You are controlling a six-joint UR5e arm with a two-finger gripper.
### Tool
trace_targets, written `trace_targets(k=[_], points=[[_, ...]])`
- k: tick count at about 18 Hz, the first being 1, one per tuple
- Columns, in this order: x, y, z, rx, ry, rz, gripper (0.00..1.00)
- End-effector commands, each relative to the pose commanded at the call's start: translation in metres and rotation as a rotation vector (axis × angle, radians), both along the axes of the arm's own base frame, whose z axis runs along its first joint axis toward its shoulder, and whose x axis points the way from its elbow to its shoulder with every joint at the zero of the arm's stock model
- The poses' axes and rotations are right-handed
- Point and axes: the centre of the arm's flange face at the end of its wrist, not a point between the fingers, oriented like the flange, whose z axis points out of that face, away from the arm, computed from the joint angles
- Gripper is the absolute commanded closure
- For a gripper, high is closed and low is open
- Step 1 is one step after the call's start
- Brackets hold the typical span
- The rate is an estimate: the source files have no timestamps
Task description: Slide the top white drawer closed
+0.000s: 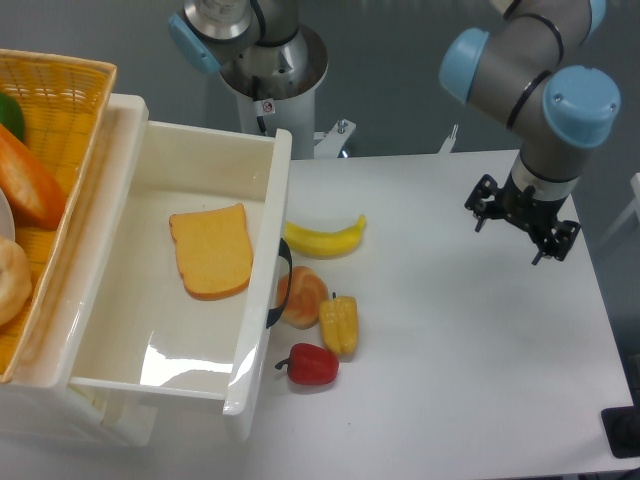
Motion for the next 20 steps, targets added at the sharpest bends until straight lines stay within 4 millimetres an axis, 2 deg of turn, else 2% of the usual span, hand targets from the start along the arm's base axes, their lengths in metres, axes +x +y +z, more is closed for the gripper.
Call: trace_targets(k=[6, 10, 14, 17, 20], points=[[0.005, 0.005, -0.011, -0.002, -0.022, 0.008, 0.00], [0.018, -0.001, -0.027, 0.015, -0.039, 0.024, 0.00], [0.033, 0.002, -0.037, 0.024, -0.030, 0.064, 0.00], [0.043, 0.012, -0.031, 0.036, -0.027, 0.111, 0.00], [0.056, 0.033, -0.029, 0.039, -0.023, 0.201, 0.00]])
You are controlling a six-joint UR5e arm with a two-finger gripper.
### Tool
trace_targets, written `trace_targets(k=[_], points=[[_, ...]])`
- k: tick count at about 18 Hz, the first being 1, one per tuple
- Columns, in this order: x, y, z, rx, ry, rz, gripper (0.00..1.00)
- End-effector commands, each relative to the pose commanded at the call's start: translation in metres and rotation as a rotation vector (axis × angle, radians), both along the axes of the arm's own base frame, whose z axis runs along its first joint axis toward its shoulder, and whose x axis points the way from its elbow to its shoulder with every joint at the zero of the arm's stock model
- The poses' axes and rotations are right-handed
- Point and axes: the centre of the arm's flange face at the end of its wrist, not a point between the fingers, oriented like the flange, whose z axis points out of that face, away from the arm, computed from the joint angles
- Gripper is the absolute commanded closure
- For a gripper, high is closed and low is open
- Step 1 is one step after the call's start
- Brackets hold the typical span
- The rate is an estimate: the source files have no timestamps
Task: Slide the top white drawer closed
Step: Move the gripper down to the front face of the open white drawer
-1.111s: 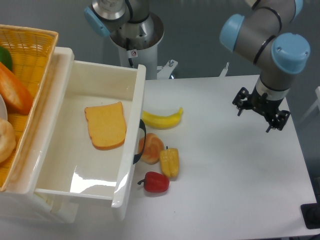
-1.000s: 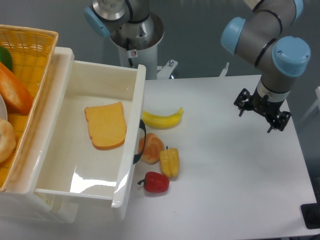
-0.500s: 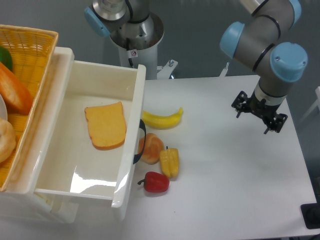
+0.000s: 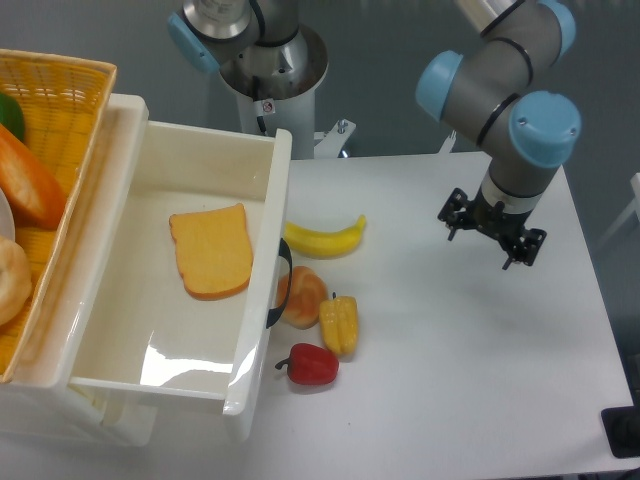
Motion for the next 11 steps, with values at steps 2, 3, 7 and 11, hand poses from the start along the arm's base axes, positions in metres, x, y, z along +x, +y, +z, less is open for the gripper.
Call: trace_targets(k=[2, 3, 7, 11], points=[[0.007, 0.017, 0.002, 0.002, 0.005, 0.054, 0.16], [0.011, 0.022, 0.004, 0.007, 0.005, 0.080, 0.34], [0.031, 0.050, 0.007, 0.009, 0.010, 0.086, 0.91], [0.046, 0.068, 0.011, 0.016, 0.012, 0.112, 1.00]])
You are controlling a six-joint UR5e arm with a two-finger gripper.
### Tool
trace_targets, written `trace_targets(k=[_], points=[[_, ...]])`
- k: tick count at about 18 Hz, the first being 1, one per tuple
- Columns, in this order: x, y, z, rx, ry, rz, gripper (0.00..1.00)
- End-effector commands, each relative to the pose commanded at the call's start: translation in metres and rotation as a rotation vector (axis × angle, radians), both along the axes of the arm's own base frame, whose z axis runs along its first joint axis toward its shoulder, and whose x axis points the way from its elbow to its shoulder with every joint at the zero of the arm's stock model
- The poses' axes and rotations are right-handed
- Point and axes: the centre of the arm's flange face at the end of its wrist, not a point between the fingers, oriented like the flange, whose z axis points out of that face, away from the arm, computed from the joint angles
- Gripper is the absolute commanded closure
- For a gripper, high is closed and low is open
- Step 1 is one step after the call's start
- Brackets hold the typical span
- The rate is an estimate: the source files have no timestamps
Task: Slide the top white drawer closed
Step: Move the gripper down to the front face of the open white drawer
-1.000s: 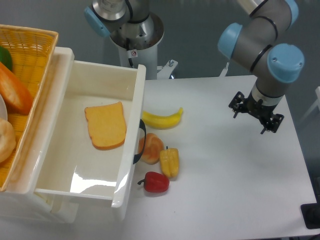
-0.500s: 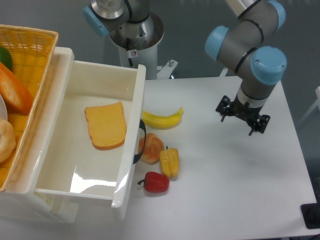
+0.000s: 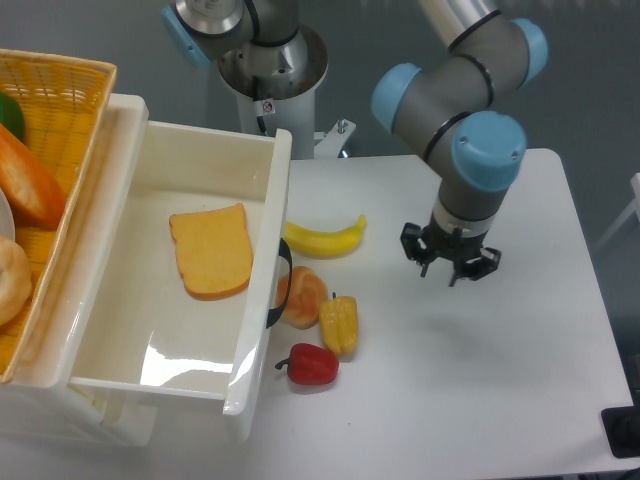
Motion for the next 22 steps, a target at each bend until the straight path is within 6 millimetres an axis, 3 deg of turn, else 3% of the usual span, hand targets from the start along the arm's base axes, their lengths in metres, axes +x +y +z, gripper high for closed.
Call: trace_targets(k=[6, 10, 17, 22], points=[[0.028, 0.028, -0.003, 0.086, -0.095, 0.090, 1.00], [0.044, 0.040, 0.000, 0.197, -0.295, 0.107, 1.00], [0.063, 0.049, 0.034, 0.328, -0.452, 0.143, 1.00], [0.080, 0.054, 0.041, 0.323, -0.495, 0.135, 1.00]])
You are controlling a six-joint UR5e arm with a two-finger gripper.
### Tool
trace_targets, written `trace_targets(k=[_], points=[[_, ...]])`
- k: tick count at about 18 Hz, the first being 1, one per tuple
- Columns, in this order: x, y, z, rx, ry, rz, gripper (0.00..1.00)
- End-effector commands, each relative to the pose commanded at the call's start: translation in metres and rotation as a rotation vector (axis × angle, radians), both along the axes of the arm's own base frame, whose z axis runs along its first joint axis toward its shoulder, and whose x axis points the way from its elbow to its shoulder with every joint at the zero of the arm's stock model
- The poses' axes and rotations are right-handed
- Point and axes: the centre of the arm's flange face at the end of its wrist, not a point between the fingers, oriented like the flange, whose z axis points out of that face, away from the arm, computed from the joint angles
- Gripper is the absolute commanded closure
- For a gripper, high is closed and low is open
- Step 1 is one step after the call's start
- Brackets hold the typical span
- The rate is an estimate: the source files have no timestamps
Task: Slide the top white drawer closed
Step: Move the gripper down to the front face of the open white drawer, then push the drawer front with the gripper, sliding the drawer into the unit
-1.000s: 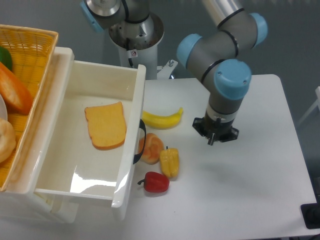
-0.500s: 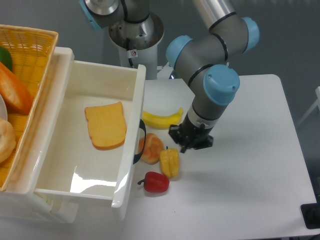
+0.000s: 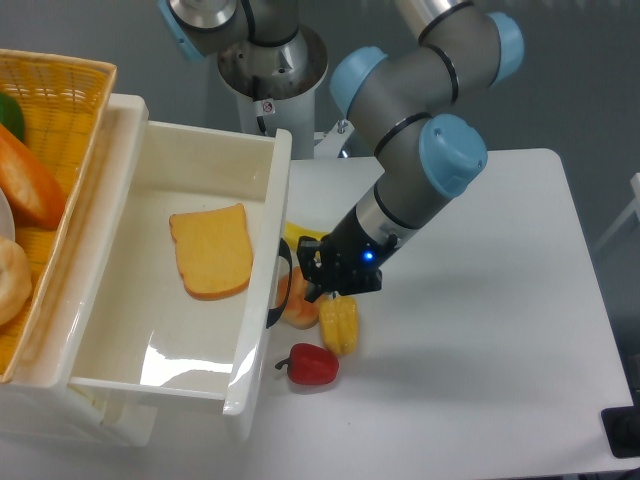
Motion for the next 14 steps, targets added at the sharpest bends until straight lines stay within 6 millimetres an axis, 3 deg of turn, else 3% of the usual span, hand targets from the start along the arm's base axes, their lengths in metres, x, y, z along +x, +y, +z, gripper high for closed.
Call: trace_targets(k=[14], points=[[0.016, 0.008, 0.001, -0.016, -0.019, -0.019, 1.00]])
